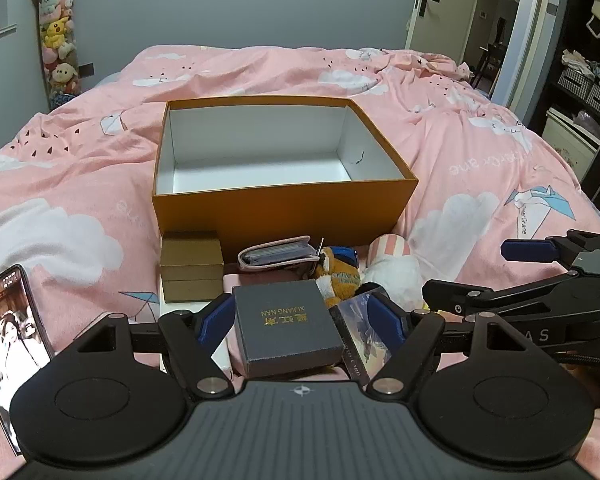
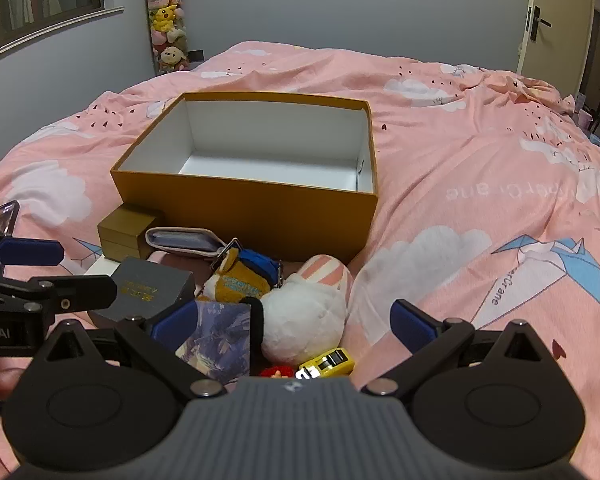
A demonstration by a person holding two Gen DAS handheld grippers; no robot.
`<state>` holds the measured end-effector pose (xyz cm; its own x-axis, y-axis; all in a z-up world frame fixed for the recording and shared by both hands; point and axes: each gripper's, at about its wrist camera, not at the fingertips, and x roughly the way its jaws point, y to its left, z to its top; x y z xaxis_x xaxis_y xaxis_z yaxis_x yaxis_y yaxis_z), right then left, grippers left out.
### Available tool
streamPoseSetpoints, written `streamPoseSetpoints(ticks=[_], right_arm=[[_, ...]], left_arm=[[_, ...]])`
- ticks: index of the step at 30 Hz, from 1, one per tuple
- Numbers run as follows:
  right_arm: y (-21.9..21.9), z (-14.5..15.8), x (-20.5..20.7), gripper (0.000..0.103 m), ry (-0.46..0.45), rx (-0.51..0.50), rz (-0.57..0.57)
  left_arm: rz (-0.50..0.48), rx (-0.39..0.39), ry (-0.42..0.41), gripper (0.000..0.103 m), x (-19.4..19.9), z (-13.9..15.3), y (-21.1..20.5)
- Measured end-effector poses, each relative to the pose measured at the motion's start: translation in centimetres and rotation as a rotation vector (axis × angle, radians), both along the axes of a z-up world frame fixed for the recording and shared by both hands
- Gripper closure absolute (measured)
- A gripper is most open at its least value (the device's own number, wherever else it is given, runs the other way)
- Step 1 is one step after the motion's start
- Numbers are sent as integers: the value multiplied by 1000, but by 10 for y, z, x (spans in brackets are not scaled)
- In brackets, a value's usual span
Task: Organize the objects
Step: 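Move the left tool toward the white rectangular box beside the gold box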
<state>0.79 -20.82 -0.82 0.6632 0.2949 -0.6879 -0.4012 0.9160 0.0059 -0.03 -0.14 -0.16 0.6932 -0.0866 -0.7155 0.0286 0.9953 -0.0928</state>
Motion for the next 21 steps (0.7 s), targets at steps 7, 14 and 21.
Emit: streamPoseSetpoints(ticks=[7, 14, 21], right_arm=[[-3, -6, -1, 1, 2, 2, -1], [-3, -5, -1, 1, 5, 0, 0], [-2, -4, -1, 1, 7, -1, -1]], left_arm=[[-1, 0, 1, 15, 0, -1, 0], [-1, 0, 1, 15, 0, -1, 0], [-3, 1, 3, 15, 0, -2, -1]])
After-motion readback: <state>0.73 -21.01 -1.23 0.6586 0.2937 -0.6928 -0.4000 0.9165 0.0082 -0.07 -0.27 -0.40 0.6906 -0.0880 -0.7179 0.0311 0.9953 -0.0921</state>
